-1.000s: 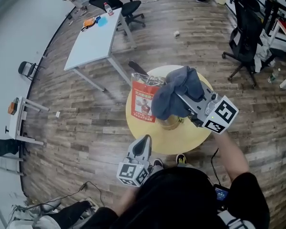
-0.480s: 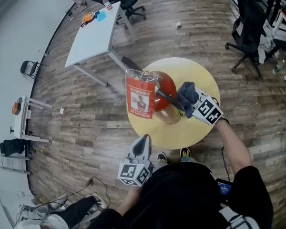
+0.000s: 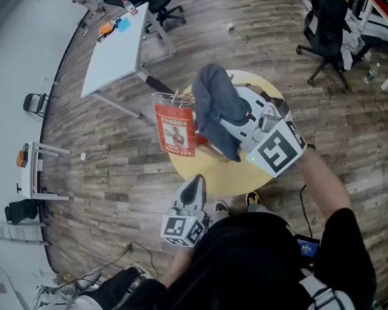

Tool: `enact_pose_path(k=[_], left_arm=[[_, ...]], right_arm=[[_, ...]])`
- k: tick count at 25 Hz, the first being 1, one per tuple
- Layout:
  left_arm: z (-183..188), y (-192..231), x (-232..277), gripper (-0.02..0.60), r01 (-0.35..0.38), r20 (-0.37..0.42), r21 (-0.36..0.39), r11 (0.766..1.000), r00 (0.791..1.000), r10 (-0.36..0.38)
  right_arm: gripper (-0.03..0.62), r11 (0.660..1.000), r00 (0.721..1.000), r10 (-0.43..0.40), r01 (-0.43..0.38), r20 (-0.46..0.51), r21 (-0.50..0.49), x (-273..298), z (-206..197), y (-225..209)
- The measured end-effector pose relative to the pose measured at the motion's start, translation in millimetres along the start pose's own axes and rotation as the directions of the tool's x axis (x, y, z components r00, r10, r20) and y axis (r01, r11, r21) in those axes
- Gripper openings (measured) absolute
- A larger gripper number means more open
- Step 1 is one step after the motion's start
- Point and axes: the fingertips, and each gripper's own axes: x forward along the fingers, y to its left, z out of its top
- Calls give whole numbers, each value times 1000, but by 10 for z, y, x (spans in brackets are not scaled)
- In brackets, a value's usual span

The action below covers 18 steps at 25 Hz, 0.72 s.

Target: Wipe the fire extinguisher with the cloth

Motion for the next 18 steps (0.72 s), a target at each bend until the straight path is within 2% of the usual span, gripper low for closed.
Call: enact_pose_path(k=[1, 3, 5, 6, 9, 11, 13, 16, 17, 18], left_arm=[[1, -4, -15, 24, -2, 0, -3, 1000, 1000, 2], [17, 4, -52, 24, -7, 3, -6, 1000, 1000, 7], [13, 31, -91, 25, -16, 1, -6, 1000, 1000, 16], [1, 49, -108, 24, -21, -2, -7, 1000, 1000, 21], [-53, 96, -143, 24, -37, -14, -11, 999, 999, 37], [-83, 121, -154, 24, -46, -24, -13, 999, 999, 45], [-95, 145, -149, 23, -53, -31, -14, 999, 998, 52], [-92, 172, -139, 23, -63, -42, -14, 998, 997, 62], [-94, 178, -137, 23, -68, -46, -16, 998, 997, 67], [-97, 183, -134, 23, -73, -49, -18, 997, 996, 72]], right_arm=[[78, 1000, 1000, -17, 17, 17, 0, -3, -11, -4], [78, 994, 997, -75, 72, 29, 86, -66, -139, -104], [78, 981, 991, -128, 133, -50, 142, -120, -455, -193], [78, 983, 986, -122, 137, -116, 125, -116, -669, -173], [78, 998, 956, -22, 37, -292, 44, -47, -1319, 164], [78, 998, 928, 49, -29, -369, 60, -47, -1695, 439], [77, 989, 890, 139, -107, -434, 97, -82, -2045, 694], [77, 948, 787, 319, -272, -528, 166, -196, -2548, 1115], [77, 930, 757, 368, -309, -540, 200, -245, -2678, 1241], [77, 914, 739, 406, -325, -538, 244, -287, -2780, 1340]])
